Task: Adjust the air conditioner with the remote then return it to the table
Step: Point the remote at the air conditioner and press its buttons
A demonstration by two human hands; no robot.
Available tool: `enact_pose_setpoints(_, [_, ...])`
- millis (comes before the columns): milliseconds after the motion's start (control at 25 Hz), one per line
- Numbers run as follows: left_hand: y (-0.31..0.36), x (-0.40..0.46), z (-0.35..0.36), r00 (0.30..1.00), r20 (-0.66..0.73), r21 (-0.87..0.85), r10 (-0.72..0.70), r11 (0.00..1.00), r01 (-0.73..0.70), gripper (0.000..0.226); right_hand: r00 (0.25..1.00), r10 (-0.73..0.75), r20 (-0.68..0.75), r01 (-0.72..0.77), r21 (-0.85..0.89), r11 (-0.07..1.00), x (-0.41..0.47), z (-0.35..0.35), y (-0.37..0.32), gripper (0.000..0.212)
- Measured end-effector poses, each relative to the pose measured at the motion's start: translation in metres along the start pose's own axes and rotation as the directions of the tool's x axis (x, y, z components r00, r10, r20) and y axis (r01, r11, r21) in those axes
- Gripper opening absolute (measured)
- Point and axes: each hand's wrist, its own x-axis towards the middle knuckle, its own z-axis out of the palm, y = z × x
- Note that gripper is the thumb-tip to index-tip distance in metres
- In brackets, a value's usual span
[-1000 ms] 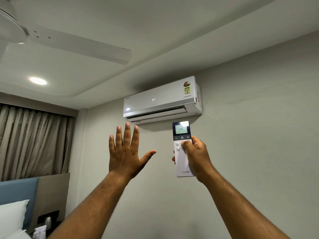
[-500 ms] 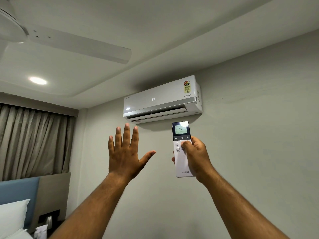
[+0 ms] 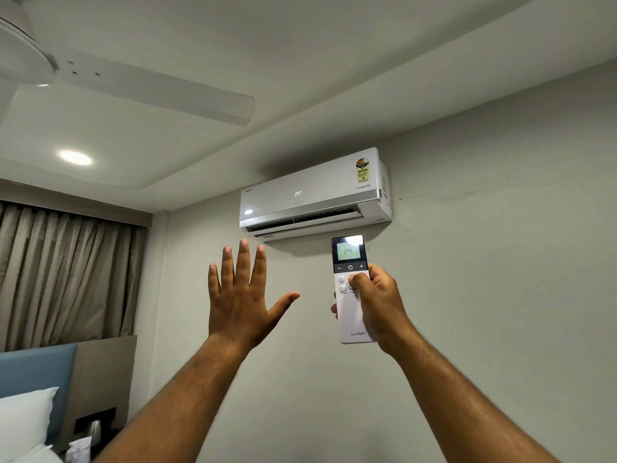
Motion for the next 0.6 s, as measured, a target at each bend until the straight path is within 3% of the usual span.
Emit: enact_pose_setpoints(600, [-0.0008,-0.0049,0.0028,1.0,0.021,0.014,0.001,1.0,-0.001,0.099,1.0,0.011,-0.001,-0.011,-0.009,1.0,0.0006,-0.0006,0.0093,0.02])
